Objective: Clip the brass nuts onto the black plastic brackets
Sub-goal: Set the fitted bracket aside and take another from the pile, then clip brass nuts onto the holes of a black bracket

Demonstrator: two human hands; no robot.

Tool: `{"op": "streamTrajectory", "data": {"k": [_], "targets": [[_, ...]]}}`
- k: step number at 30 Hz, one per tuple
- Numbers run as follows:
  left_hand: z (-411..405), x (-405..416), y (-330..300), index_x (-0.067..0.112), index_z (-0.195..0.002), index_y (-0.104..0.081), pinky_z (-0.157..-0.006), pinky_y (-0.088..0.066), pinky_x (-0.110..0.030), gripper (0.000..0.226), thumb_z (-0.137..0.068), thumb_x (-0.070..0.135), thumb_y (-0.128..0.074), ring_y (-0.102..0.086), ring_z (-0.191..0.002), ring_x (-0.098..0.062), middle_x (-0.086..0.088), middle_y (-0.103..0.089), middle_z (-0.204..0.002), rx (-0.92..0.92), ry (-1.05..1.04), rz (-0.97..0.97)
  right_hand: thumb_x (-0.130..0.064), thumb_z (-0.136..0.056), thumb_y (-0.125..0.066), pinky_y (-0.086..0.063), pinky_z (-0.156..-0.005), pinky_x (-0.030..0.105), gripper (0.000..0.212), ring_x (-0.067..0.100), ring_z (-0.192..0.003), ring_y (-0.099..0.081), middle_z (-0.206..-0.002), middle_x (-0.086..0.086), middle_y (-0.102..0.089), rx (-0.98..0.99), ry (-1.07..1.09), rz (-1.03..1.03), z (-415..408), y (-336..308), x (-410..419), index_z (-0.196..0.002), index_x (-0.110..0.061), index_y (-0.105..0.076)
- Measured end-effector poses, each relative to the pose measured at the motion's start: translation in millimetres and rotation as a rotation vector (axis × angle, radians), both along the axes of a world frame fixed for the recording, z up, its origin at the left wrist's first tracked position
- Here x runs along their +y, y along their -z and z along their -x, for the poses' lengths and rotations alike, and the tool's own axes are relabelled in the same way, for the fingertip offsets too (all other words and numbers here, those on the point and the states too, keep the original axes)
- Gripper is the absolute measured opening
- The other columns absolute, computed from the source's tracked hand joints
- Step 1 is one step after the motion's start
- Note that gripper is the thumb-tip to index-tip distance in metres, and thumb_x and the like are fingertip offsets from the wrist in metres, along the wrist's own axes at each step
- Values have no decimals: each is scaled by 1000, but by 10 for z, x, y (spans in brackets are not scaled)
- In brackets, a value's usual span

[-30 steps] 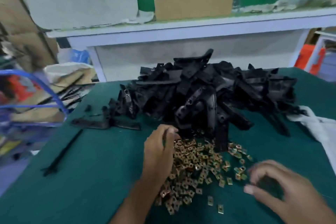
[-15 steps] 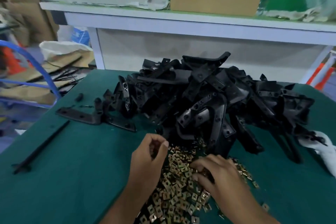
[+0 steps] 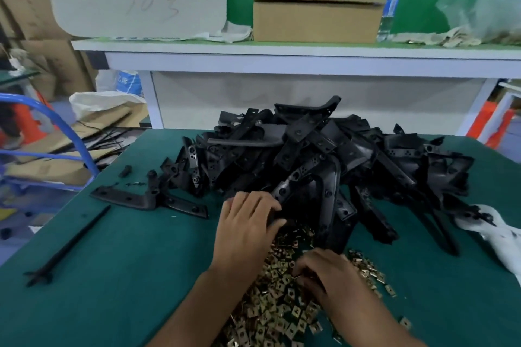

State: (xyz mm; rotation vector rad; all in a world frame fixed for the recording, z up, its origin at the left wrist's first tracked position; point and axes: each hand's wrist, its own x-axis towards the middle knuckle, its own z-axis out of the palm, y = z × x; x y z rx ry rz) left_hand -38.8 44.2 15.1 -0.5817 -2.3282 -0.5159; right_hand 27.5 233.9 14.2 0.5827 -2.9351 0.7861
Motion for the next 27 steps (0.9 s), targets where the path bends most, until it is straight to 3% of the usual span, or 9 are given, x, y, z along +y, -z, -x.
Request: {"op": "streamTrajectory", "data": {"k": [2, 5, 9, 11, 13, 15, 21, 24, 27], "targets": [[19, 34, -5, 24, -107, -71, -93, -48, -39, 30, -83, 40, -79, -60, -105, -20, 8, -66, -110, -60, -9, 107, -32, -100, -60, -35, -93, 20, 6, -2, -101, -48, -103, -25, -57, -35, 5, 1, 9, 1, -19, -105, -34, -63], [14, 69, -89, 21, -99, -73, -91, -45, -36, 9, -91, 25, -72, -64, -95, -20, 8, -70, -102, 74, -28, 37, -31, -100, -60, -33, -87, 15, 7, -5, -98, -47, -99, -28, -56, -30, 44, 35, -3, 19, -2, -102, -38, -60], [-62, -30, -383, 36, -100, -59, -87, -36, -25, 13, -101, 42, -47, -54, -90, -10, 24, -56, -89, 68, -135, -491, -29, -99, -62, -42, -87, 17, 12, -5, -99, -51, -100, -26, -57, 28, 113, 139, -9, 40, 32, -104, -40, -61], [-100, -143, -494, 48, -95, -51, -66, -41, -17, 10, -100, 51, -43, -55, -74, -4, 18, -58, -79, -39, -97, -805, -27, -101, -60, -42, -89, 18, 15, -4, -102, -52, -106, -25, -58, 46, 107, 167, -3, 43, 44, -110, -39, -62], [-156, -264, -510, 44, -94, -55, -57, -43, -18, 15, -101, 50, -44, -55, -64, -7, 10, -63, -81, -134, -20, -1048, -29, -102, -58, -41, -88, 16, 17, -4, -104, -52, -107, -26, -58, 98, 97, 199, -3, 50, 47, -113, -41, -63], [-257, -317, -419, 24, -92, -57, -60, -50, -29, 23, -108, 34, -44, -58, -62, -23, -2, -63, -72, -307, 64, -1286, -33, -100, -59, -41, -82, 14, 16, -4, -101, -54, -101, -26, -58, 125, 133, 248, -11, 52, 48, -106, -47, -63], [-452, -180, -225, 16, -100, -62, -36, -34, -24, 16, -105, 18, -47, -32, -40, -10, -5, -49, -70, -1058, 352, -1772, -45, -89, -64, -46, -77, 7, 18, -10, -97, -63, -101, -28, -67, 160, 203, 403, -40, 29, -7, -100, -57, -56], [-467, -202, -226, 11, -96, -59, -41, -38, -22, 19, -103, 24, -48, -36, -52, -10, -3, -45, -82, -1435, 806, -1930, -49, -86, -62, -44, -78, 4, 18, -11, -97, -63, -103, -32, -67, 225, 211, 448, -61, 4, -36, -103, -52, -59], [-527, -214, -197, 7, -113, -50, -49, -39, -23, 42, -94, 44, -45, -37, -71, -15, -10, -46, -97, -1656, 956, -1957, -38, -93, -60, -44, -78, 7, 14, -3, -99, -65, -103, -24, -68, 329, 200, 447, -44, -1, -28, -104, -38, -69]]}}
